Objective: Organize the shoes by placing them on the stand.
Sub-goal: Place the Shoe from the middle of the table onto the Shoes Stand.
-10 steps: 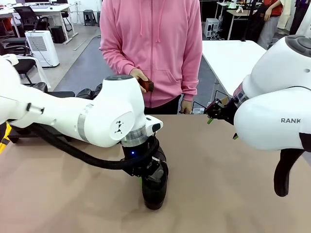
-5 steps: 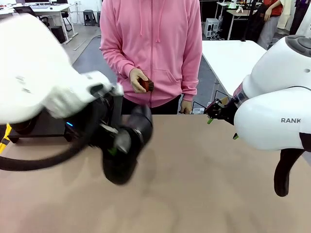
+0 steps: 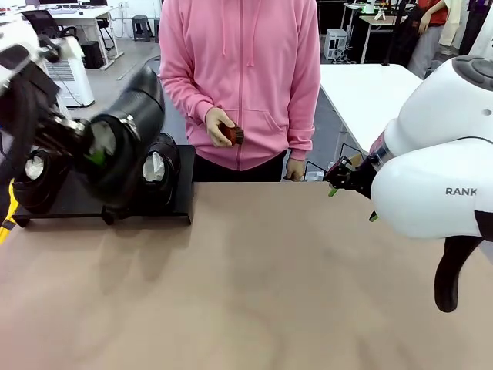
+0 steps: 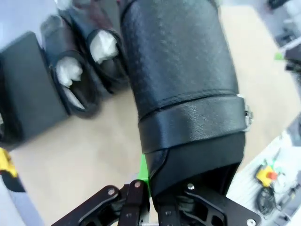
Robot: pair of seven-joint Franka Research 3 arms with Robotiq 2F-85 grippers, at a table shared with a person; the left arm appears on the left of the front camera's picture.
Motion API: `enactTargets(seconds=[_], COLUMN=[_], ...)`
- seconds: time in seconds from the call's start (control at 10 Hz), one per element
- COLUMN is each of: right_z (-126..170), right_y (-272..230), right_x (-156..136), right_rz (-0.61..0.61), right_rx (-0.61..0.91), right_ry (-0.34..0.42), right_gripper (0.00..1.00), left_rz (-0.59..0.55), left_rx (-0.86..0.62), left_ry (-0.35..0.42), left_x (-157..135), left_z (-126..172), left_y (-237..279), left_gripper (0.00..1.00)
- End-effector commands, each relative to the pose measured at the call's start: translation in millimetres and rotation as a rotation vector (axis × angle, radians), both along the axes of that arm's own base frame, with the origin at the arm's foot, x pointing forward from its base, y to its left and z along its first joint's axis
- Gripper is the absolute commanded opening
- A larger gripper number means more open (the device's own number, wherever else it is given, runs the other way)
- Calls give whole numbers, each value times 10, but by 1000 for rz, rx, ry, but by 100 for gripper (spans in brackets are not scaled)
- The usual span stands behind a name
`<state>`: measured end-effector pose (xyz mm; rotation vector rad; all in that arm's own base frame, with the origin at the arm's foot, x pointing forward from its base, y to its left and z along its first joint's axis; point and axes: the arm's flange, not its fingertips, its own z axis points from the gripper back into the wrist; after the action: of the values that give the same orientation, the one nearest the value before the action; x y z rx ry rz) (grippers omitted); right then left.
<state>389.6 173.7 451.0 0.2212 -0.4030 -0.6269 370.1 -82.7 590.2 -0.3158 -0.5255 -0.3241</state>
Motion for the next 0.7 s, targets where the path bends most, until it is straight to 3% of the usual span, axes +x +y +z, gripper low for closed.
enactTargets(seconds=[0.0, 0.2, 0.6], right_z=[13, 13, 13], right_y=[-12, -12, -12], right_x=[21, 21, 21], right_rz=[22, 22, 22], right_rx=[11, 11, 11], right_ry=[-4, -4, -4], right_gripper=[100, 100, 100], left_rz=[110, 211, 308], left_rx=[72, 148, 155], left_ry=[-73, -112, -51], left_x=[278, 507, 1058], left_z=[89, 77, -380], left_y=[296, 640, 1066], left_gripper=[0, 0, 0])
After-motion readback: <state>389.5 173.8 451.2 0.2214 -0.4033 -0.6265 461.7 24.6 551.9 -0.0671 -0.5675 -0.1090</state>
